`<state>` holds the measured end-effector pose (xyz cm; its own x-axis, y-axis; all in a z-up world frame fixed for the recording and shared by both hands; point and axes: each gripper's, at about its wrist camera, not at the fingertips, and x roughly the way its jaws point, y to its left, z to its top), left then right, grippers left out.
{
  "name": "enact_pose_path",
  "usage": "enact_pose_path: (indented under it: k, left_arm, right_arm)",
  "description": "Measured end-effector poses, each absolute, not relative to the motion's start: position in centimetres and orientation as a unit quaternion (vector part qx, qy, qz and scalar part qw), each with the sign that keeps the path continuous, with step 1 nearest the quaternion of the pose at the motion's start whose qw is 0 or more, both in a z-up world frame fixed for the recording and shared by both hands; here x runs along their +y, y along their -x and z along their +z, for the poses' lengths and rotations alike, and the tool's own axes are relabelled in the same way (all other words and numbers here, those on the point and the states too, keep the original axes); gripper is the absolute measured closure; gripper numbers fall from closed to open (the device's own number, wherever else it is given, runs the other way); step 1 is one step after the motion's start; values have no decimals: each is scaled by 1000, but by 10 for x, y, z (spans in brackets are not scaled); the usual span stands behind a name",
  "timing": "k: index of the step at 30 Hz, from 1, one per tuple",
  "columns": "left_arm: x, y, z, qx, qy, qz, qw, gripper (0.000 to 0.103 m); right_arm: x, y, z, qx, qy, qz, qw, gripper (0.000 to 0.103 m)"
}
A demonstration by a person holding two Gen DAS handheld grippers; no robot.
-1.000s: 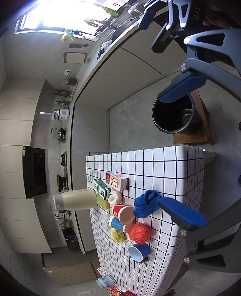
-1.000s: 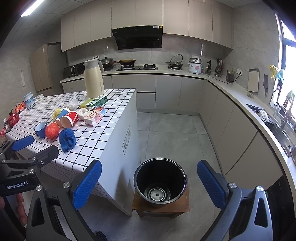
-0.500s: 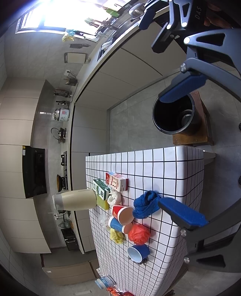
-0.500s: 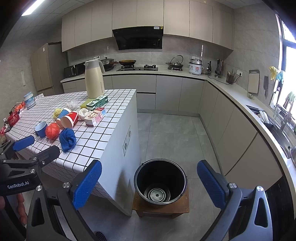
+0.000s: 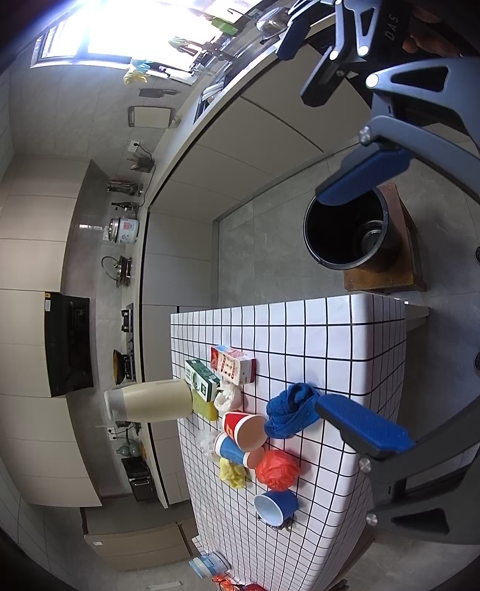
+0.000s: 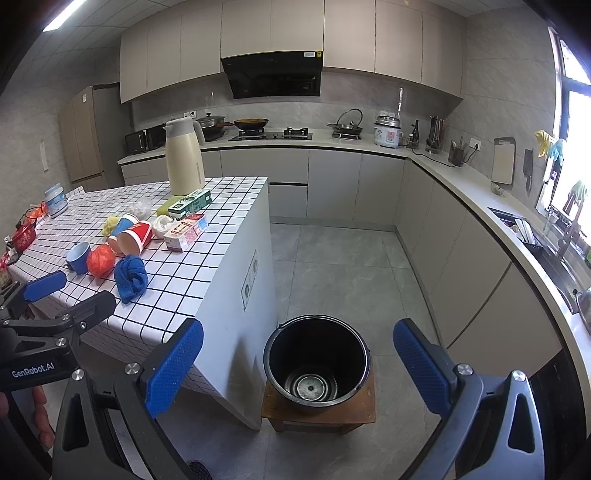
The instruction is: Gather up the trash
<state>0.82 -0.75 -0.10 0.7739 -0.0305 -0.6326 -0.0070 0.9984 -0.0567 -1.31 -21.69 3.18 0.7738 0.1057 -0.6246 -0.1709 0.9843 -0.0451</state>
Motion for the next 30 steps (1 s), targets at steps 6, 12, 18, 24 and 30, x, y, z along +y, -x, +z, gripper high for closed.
enact_pose_path:
  k: [6,12,18,24,30]
  left_arm:
    - [-8,-9,-1,336,28,-7,941,0]
    - [-8,-9,-1,336,29,-5,941,0]
    - [-8,-9,-1,337,30,-7,941,0]
    - [-6,-10,-4,342,33,-9,939,0]
    - [-2,-9,-3,336,33,-7,941,0]
  right_arm:
    - [-217,12,31,328,50,74,940,0]
    - [-215,12,30,328,51,74,940,0]
    - [-211,11,28,329,54,75,940,0]
    - [-212,9,26,333,45,81,938,0]
    - [-211,6,24,337,42,93,936,0]
